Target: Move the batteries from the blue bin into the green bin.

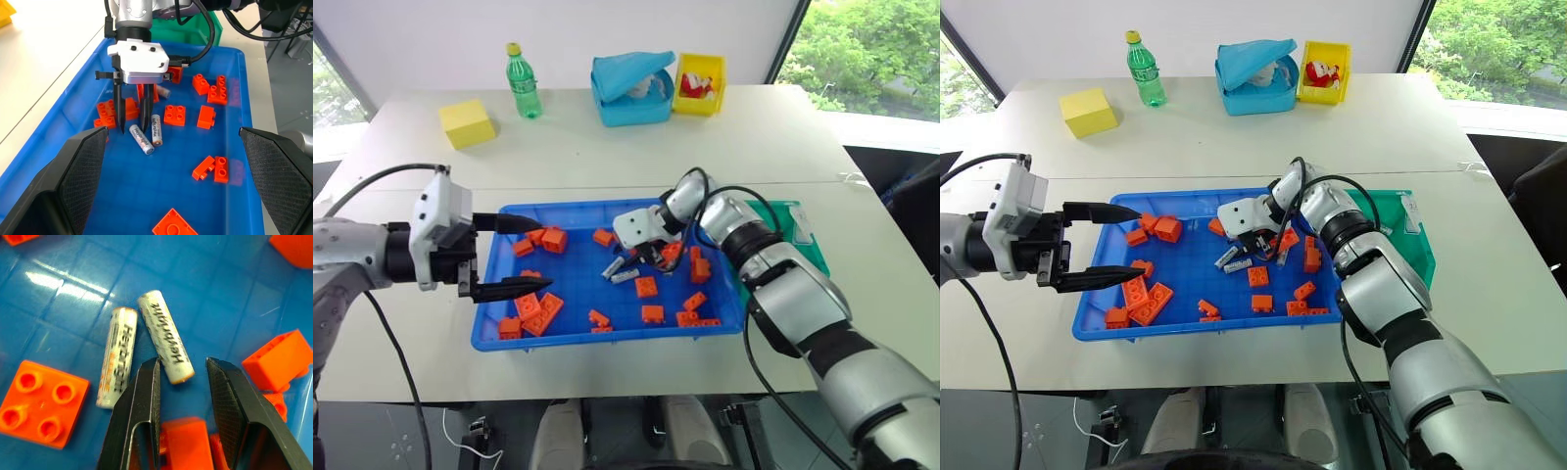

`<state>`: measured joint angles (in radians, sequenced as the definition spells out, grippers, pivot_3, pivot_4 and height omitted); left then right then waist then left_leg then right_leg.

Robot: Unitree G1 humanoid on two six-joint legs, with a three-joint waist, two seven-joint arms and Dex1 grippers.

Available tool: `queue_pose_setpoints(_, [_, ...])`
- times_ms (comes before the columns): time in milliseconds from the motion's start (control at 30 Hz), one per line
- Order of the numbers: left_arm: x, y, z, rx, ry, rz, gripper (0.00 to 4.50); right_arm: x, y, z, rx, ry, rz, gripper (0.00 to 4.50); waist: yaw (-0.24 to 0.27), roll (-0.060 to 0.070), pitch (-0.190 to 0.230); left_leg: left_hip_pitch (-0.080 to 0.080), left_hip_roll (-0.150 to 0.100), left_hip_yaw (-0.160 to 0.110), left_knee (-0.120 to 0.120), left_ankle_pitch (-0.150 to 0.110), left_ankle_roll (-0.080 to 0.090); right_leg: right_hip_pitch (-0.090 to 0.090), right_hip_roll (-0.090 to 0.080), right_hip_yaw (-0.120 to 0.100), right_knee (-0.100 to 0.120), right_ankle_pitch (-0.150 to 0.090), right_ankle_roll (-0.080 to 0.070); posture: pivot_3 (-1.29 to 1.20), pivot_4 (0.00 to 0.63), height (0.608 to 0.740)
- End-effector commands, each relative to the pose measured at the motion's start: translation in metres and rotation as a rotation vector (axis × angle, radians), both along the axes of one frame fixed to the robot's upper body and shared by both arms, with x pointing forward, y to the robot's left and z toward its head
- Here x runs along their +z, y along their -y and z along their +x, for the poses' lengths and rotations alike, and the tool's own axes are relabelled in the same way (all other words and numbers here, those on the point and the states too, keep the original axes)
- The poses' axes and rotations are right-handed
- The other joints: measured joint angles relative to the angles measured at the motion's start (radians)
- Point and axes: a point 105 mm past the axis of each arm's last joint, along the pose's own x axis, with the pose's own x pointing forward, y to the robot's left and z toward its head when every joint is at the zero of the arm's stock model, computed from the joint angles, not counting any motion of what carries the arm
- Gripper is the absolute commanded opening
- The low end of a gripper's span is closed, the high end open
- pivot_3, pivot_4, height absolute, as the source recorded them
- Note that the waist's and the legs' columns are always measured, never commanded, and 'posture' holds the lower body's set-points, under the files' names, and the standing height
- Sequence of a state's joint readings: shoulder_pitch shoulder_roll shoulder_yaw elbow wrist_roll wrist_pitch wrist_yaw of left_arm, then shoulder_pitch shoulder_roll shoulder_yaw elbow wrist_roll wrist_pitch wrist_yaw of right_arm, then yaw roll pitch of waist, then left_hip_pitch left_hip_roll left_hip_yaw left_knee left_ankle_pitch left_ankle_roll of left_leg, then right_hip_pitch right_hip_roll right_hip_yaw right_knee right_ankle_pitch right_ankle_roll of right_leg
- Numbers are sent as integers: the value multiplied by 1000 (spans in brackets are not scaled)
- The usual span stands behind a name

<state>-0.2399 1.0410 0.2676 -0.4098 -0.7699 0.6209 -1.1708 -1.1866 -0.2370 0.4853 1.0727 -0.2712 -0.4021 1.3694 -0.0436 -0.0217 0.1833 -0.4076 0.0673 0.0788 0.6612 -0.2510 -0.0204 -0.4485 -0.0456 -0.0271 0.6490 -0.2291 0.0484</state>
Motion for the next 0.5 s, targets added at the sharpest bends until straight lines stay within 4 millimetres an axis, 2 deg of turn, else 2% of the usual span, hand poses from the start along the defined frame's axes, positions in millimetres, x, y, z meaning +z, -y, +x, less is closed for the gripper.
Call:
queue_pose_setpoints(33, [7,0,0,-3,42,10,4500,-8,-4,-4,8,-24,-8,1511,0,0,0,0,0,0,0,0,0,0,0,0,0,0,0,0,150,736])
queue_pose_setpoints(267, [7,1,2,-2,46,4,4500,-11,-7,-11,41,-57,-9,1511,1,0,0,0,0,0,0,0,0,0,0,0,0,0,0,0,150,736])
queue_pose_setpoints(300, [7,1,2,-2,47,3,4500,-11,-8,-12,43,-60,-8,981,1,0,0,0,0,0,0,0,0,0,0,0,0,0,0,0,150,736])
queue_pose_setpoints(333, [7,1,2,-3,48,2,4500,-11,-9,-12,40,-64,-1,725,1,0,0,0,0,0,0,0,0,0,0,0,0,0,0,0,150,736])
queue_pose_setpoints(367, [7,1,3,-3,49,1,4500,-10,-10,-12,36,-67,5,234,1,0,0,0,0,0,0,0,0,1,0,0,0,0,0,0,150,736])
queue_pose_setpoints(400, [7,2,3,-4,50,0,4500,-9,-11,-12,32,-69,13,33,1,0,0,0,0,0,0,0,0,1,0,0,0,0,0,0,150,736])
queue_pose_setpoints(500, [7,3,5,-9,50,-5,4500,5,-11,-8,-5,-74,73,53,1,0,0,0,0,0,0,0,0,1,0,0,0,0,0,0,150,736])
